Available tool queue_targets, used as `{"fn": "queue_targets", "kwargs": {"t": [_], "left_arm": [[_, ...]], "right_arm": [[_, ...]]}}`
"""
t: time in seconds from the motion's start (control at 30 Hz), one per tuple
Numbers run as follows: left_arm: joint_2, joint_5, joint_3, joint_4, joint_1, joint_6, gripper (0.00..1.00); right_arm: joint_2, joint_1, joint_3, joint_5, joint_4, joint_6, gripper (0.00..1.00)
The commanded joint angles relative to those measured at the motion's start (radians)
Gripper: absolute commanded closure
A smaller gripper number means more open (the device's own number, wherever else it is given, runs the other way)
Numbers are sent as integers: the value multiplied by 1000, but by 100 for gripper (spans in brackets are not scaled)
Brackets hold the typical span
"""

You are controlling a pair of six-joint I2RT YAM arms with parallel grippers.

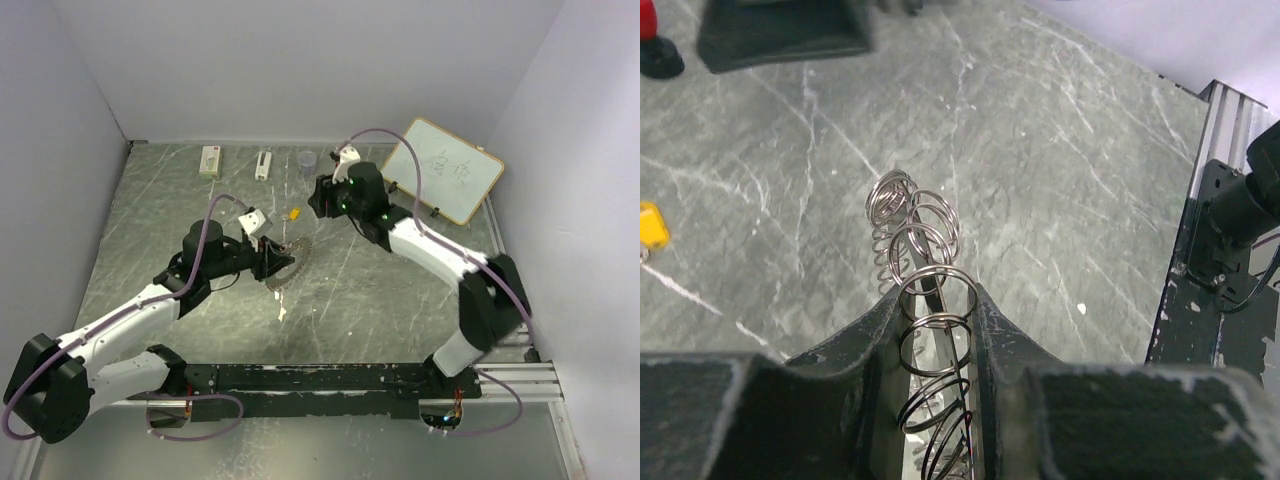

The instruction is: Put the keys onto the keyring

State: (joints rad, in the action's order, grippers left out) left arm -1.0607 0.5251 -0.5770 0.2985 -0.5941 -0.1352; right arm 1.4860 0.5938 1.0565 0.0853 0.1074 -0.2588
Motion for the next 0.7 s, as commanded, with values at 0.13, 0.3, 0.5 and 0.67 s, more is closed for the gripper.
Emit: {"fn": "queue_targets", "kwargs": {"t": [0.13,0.3,0.5,0.67], "left_arm": [[94,-133,-53,-197,39,-42,93],[158,-243,-65,-220,43,-91,93],[179,-297,-83,-254,54,-134,93],[185,-298,-86,-253,58,-149,93]], "right_arm": [[416,-146,323,130,-134,19,52],[588,-152,476,230,-178,4,52],[677,-137,534,307,-173,40,53],[710,-107,555,314,-192,124,55]]}}
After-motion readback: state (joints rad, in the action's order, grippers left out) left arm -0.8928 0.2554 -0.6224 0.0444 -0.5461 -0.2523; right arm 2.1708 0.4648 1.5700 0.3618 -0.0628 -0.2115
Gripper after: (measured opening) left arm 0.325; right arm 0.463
